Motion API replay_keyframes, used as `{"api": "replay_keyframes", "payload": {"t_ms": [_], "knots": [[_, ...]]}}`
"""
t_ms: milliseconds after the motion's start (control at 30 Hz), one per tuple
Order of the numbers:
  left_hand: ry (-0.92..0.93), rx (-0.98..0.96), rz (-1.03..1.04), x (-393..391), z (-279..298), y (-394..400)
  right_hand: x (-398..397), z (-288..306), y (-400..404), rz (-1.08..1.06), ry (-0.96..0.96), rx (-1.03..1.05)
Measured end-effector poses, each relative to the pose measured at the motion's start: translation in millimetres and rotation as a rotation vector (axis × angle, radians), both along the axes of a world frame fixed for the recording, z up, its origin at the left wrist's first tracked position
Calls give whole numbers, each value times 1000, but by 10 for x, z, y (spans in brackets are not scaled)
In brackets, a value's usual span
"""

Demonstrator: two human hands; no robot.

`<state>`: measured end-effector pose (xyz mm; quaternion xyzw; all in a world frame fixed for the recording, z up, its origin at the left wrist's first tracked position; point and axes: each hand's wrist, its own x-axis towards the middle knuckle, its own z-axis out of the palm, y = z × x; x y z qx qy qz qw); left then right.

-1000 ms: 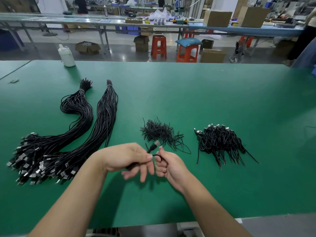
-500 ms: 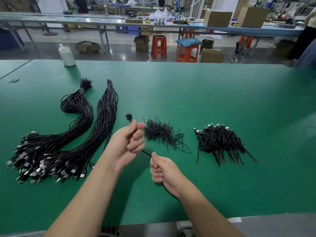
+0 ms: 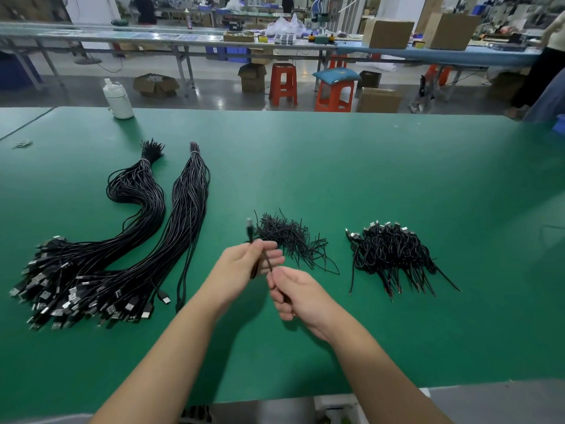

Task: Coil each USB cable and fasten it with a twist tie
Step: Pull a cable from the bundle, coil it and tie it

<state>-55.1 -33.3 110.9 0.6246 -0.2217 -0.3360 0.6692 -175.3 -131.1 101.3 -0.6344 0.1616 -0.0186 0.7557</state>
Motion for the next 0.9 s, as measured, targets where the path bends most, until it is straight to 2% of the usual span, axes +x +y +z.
{"api": "replay_keyframes", "payload": {"t_ms": [67, 133, 267, 400, 500, 633, 733, 800, 900], "knots": [[215, -164, 50, -23, -7, -48, 1, -23, 73, 29, 51, -168], [292, -212, 58, -59, -7, -76, 14, -42, 115, 12, 102, -250], [359, -282, 26, -115, -3, -117, -10, -68, 90, -43, 73, -198], [403, -296, -18, -160, 12, -120, -27, -116, 100, -84, -46, -34], [418, -270, -147, -195, -5, -79, -9, -134, 56, -167, -90, -21], [368, -207, -464, -116, 10, -8, -43, -189, -25, -186, -74, -58], [335, -154, -566, -42, -3, 24, -102, -293, -48, -221, -37, -80], [255, -91, -567, -10, -47, 49, -153, -382, -98, -275, 10, -214], [135, 59, -425, -56, -104, 57, -206, -466, -162, -218, 61, -669]]}}
